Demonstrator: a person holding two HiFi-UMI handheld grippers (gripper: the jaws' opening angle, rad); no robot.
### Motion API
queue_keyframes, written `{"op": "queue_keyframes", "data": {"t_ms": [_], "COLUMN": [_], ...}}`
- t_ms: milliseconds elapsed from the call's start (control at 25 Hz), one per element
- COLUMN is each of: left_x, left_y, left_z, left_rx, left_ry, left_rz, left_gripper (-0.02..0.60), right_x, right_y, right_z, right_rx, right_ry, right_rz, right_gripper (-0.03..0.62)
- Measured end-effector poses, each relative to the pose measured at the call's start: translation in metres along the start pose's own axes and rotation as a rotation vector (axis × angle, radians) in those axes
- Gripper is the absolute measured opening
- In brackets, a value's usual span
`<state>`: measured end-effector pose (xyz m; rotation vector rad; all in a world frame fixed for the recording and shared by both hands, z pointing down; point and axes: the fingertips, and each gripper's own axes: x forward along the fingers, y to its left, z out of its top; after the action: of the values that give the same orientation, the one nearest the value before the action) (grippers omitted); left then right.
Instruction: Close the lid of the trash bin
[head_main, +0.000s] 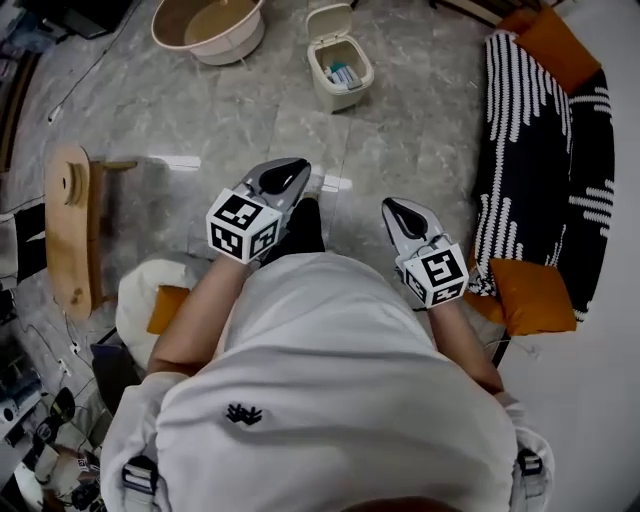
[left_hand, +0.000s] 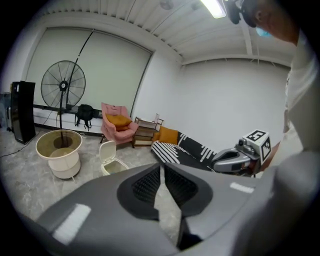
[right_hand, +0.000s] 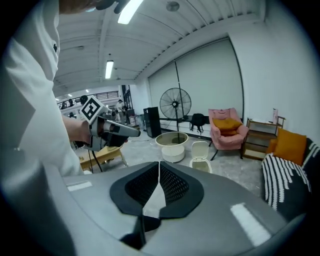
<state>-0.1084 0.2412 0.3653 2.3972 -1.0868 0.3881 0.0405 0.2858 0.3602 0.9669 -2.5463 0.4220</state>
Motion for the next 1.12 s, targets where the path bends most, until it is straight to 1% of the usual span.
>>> {"op": "queue_keyframes", "data": {"t_ms": [80,200,320,520,640,840,960,1120], "left_x": [0.028,0.070,0.107,0.172,0.206,0.264,0.297,0.346], "left_y": [0.033,0.084,0.135,0.202,0.227,0.267,0.288,0.317], "left_z": [0.020,0.053,0.077,0.106,0.111,0.119,0.121,0.124], "left_rx": [-0.009,0.001,0.006,0.026,0.034,0.029,0.027,-0.001], "left_ry": [0.010,0.024,0.045,0.069,0.085,0.107,0.131,0.165], "left_rz": [-0.007,-0.016,-0.028,-0.048,-0.045,-0.003,0.037,0.106], "left_gripper": [0.060,0.060,0.060,0.060,0.060,0.060,0.060,0.060], "right_x": [0.016,0.045,0.073,0.107,0.113,0.118,0.116,0.110], "right_y": [-0.027,-0.062,-0.091,-0.127,-0.141,-0.183,-0.213,-0.265], "right_z": [0.015,0.036,0.057,0.080,0.083,0.088,0.091,0.086], "right_rx": [0.025,0.058,0.098,0.132,0.147,0.171,0.171,0.180], "right_ry": [0.001,0.011,0.018,0.026,0.041,0.033,0.025,0.048], "right_rz": [-0.034,-0.070,-0.114,-0.176,-0.199,-0.230,-0.228,-0.220], "right_gripper": [0.005,0.005,0.005,0.005,0.005,0.003,0.004,0.005]}}
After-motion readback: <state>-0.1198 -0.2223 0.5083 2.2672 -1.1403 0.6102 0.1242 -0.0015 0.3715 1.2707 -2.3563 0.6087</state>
